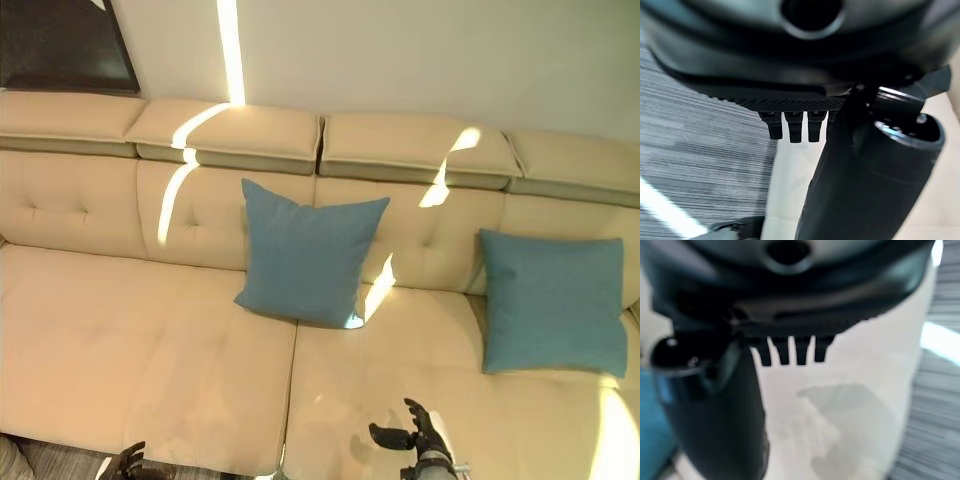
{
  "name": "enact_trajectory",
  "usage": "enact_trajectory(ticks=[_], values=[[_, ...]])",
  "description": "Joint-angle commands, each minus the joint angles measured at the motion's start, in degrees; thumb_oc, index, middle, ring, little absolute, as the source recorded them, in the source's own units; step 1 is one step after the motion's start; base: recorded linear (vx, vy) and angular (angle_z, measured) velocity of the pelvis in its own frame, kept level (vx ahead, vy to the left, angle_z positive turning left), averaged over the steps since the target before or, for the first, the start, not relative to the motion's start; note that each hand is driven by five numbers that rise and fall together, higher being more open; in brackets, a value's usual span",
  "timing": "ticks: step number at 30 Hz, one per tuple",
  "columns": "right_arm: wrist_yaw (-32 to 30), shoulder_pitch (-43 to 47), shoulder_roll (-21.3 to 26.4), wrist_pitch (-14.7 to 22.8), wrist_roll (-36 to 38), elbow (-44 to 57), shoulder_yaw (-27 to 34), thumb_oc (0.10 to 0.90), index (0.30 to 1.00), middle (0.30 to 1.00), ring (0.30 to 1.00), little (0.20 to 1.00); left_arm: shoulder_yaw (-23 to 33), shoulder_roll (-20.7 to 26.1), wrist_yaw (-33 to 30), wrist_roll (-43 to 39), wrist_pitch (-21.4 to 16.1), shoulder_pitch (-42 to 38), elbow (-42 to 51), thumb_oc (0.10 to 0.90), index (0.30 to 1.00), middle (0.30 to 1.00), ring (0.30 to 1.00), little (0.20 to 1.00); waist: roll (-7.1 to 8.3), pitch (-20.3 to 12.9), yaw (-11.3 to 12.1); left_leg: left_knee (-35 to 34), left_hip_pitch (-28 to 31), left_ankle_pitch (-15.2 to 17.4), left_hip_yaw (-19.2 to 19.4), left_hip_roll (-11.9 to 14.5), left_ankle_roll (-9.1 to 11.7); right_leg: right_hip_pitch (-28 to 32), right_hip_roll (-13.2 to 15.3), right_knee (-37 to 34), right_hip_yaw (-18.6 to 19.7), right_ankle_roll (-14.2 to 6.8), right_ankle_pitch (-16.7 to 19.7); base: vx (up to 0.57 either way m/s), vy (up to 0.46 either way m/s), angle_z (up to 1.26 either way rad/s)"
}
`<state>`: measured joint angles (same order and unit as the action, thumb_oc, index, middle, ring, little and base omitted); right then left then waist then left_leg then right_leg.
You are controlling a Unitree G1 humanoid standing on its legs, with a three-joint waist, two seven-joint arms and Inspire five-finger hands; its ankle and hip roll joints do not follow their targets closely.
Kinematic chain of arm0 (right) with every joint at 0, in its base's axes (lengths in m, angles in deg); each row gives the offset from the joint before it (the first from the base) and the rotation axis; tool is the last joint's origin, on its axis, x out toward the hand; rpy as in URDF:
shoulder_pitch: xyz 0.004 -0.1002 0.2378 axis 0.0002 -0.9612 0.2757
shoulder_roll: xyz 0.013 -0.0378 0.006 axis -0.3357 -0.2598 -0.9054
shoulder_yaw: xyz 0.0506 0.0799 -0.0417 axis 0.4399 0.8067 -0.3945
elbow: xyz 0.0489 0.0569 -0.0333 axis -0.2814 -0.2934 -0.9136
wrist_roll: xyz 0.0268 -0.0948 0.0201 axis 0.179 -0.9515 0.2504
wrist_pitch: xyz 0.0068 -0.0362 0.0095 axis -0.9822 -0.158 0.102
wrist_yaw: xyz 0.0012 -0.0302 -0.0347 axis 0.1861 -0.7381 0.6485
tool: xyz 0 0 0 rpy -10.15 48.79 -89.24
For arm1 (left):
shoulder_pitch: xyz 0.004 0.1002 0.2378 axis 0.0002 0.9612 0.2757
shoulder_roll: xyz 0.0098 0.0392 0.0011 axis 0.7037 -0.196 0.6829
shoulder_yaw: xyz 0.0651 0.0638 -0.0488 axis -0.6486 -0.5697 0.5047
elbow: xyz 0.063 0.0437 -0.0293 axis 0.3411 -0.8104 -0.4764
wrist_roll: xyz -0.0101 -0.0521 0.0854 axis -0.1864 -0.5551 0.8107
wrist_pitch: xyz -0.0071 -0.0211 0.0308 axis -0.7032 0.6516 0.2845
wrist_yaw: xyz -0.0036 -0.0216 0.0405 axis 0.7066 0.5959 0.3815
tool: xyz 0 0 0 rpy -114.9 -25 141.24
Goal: Pick up all the scattered cushions and arrange them neatly on the sofa.
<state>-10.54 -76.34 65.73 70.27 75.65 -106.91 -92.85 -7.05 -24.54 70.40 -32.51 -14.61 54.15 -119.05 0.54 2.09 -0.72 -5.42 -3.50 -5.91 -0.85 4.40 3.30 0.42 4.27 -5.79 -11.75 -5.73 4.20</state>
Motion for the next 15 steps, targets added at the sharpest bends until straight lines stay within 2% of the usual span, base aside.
enact_trajectory(ticks=[1,4,5,7,9,12,13,15], values=[[-1.00,4.03,0.61,2.67,2.06,0.68,0.52,0.800,0.900,0.900,0.900,0.900,-1.50,3.04,-0.31,3.73,-1.63,-4.96,-0.99,0.800,0.900,0.900,0.900,0.900,1.40,1.84,0.93,1.17,1.41,3.05,1.77,0.96,2.72,0.53,-1.28,0.79,-0.97,-0.56,-6.67,-0.13,-0.063,0.24],[-1.39,5.18,0.60,2.38,2.39,-1.02,0.06,0.800,0.900,0.900,0.900,0.900,-2.14,2.41,-0.37,3.59,-1.48,-5.99,-1.93,0.800,0.900,0.900,0.900,0.900,1.74,3.26,0.96,5.86,-2.10,3.49,1.56,0.79,2.77,-0.16,-0.76,0.79,-1.09,-0.33,-6.56,-0.19,-0.027,0.23],[-1.34,6.09,0.48,2.09,2.60,-2.06,-0.18,0.800,0.900,0.900,0.900,0.900,-2.36,1.88,-0.04,3.19,-1.49,-6.74,-2.20,0.800,0.900,0.900,0.900,0.900,2.59,4.18,0.83,10.87,-4.06,6.29,2.76,-0.15,2.34,-1.10,0.28,0.79,-1.41,-0.17,-5.68,-0.22,-0.005,0.19],[-1.25,6.99,0.49,1.92,2.68,-2.82,-0.75,0.800,0.900,0.900,0.900,0.900,-2.34,1.04,0.19,2.75,-1.60,-7.00,-2.96,0.800,0.900,0.900,0.900,0.900,3.57,4.76,0.82,15.75,-3.85,10.66,3.48,-1.53,1.61,-1.97,1.27,0.79,-1.51,-0.09,-4.61,-0.21,0.011,0.26],[-1.19,7.17,0.48,1.65,2.23,-3.43,-0.97,0.800,0.900,0.900,0.900,0.900,-2.35,0.46,0.18,2.70,-1.47,-7.18,-3.47,0.800,0.900,0.900,0.900,0.900,4.00,4.62,0.26,19.40,-3.00,13.13,4.48,-1.72,0.92,-2.64,1.80,0.79,-1.95,-0.02,-4.07,-0.11,0.047,0.26],[-0.95,7.36,0.12,1.01,2.04,-4.41,-1.00,0.800,0.900,0.900,0.900,0.900,-2.75,-0.23,0.18,2.62,-1.35,-7.76,-3.11,0.800,0.900,0.900,0.900,0.900,4.04,3.83,-0.87,19.92,-0.42,13.80,6.60,-0.79,0.80,-3.84,2.37,0.79,-3.42,-0.13,-3.32,-0.06,0.084,0.18],[-0.72,7.33,0.01,0.87,2.02,-4.75,-1.01,0.800,0.900,0.900,0.900,0.900,-2.86,-0.46,0.15,2.61,-1.42,-7.86,-2.99,0.800,0.900,0.900,0.900,0.900,3.56,3.53,-1.09,18.46,1.94,14.56,7.36,-0.58,1.00,-3.86,2.19,0.79,-3.90,-0.29,-2.96,0.00,0.121,0.35],[-0.76,7.61,-0.35,0.43,1.25,-6.45,-1.54,0.800,0.900,0.900,0.900,0.900,-3.49,-0.70,0.04,2.83,-1.34,-8.17,-2.94,0.800,0.900,0.900,0.900,0.900,3.51,3.09,-1.50,15.42,3.44,15.35,7.22,-1.81,0.70,-4.66,2.74,0.79,-4.59,-0.78,-1.94,0.00,0.149,0.51]])
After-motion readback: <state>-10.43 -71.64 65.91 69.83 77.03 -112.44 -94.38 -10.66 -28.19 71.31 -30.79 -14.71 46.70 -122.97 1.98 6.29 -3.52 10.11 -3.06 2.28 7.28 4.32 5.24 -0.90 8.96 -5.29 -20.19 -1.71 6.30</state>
